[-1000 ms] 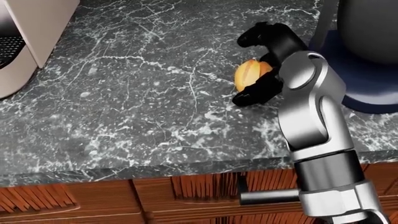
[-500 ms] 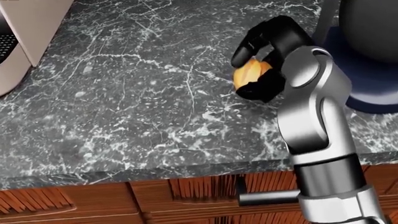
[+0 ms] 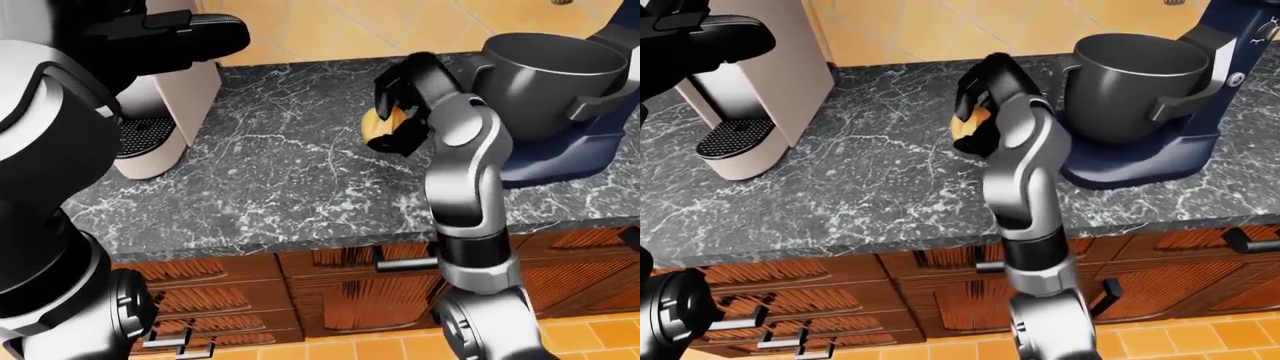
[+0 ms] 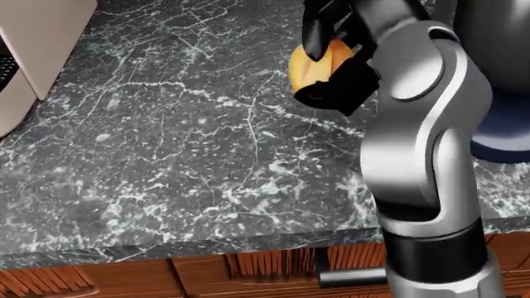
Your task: Place the bread in the stand mixer bowl.
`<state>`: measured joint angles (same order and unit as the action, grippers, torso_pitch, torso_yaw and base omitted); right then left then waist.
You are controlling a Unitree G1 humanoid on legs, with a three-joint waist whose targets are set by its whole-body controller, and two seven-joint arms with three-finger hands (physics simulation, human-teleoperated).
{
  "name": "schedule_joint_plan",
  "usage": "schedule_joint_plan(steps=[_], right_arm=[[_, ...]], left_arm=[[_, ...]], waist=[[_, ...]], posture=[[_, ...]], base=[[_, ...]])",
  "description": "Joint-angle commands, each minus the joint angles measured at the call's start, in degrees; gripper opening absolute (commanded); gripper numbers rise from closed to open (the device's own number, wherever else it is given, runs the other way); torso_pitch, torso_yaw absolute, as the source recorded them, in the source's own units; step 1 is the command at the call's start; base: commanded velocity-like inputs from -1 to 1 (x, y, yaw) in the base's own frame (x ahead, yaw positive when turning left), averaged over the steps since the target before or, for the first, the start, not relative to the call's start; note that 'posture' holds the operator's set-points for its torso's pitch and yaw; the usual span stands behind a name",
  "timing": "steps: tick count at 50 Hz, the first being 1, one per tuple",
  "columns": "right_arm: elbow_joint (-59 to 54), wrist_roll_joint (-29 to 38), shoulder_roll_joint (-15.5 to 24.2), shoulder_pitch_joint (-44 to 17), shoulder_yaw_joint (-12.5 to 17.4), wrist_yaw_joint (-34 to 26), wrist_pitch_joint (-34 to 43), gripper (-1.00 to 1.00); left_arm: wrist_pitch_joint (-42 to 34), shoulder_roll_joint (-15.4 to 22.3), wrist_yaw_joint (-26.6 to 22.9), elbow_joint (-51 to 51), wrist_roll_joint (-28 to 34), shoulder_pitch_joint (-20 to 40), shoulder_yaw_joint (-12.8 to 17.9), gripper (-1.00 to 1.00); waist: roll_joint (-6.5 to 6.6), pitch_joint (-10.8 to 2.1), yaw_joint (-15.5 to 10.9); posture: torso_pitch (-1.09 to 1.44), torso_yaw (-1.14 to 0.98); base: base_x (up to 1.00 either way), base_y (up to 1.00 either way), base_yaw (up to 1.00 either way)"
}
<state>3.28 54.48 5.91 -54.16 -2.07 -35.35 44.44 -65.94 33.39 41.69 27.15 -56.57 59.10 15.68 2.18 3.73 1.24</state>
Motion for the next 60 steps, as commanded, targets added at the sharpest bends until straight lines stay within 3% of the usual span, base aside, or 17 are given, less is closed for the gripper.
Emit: schedule_joint_plan(steps=[1, 10, 15, 21, 29, 36, 44, 60], right_arm=[[3.58, 1.93, -0.07, -2.46, 0.0, -0.74, 0.01, -1.0], [9.78, 6.43, -1.0, -7.86, 0.31, -4.77, 2.32, -1.0], [3.48, 7.09, 2.68, -19.94, 1.57, -8.64, 2.87, -1.0], [-6.73, 5.63, 7.0, -29.81, 3.13, -8.43, -0.12, -1.0], [-29.67, 1.06, 14.71, -42.15, 5.05, -2.51, -8.88, -1.0], [-66.25, 0.42, 23.22, -54.88, 4.65, 11.92, -22.49, -1.0], [-76.28, 6.06, 29.12, -55.86, 2.11, 16.08, -28.56, -1.0], [-78.65, 19.13, 32.29, -53.88, 0.95, 16.29, -29.59, -1.0]], left_arm=[[1.44, 0.65, -0.13, 0.54, 0.39, 1.6, 0.71, 1.0], [1.69, 0.47, -0.74, 0.28, 1.24, 1.41, 0.67, 1.0], [1.65, 0.3, -0.92, 0.23, 1.62, 1.36, 0.63, 1.0], [1.06, 0.18, -0.19, 0.66, 0.99, 1.58, 0.84, 1.0], [1.36, 0.16, -0.42, 0.5, 1.19, 1.44, 0.5, 1.0], [1.6, -0.02, -0.88, 0.2, 1.74, 1.36, 0.37, 1.0], [1.51, -0.31, -1.05, 0.24, 2.11, 1.43, 0.24, 1.0], [1.17, -1.21, -1.47, 0.49, 3.12, 1.41, -0.15, 1.0]], waist=[[0.14, -1.63, 0.04], [0.48, -1.22, 0.21], [0.71, -1.02, 0.41], [0.94, -0.62, 0.68], [0.97, -0.56, 0.76], [1.02, -0.87, 0.84], [0.74, -0.77, 0.48], [0.22, -0.61, 0.16]], posture=[[0.0, 0.0], [0.0, 0.0], [0.0, 0.0], [0.0, 0.0], [0.0, 0.0], [0.0, 0.0], [0.0, 0.0], [0.0, 0.0]], base=[[0.0, 0.0, 0.0], [0.0, 0.0, 0.0], [0.0, 0.0, 0.0], [0.0, 0.0, 0.0], [0.0, 0.0, 0.0], [0.0, 0.0, 0.0], [0.0, 0.0, 0.0], [0.0, 0.0, 0.0]])
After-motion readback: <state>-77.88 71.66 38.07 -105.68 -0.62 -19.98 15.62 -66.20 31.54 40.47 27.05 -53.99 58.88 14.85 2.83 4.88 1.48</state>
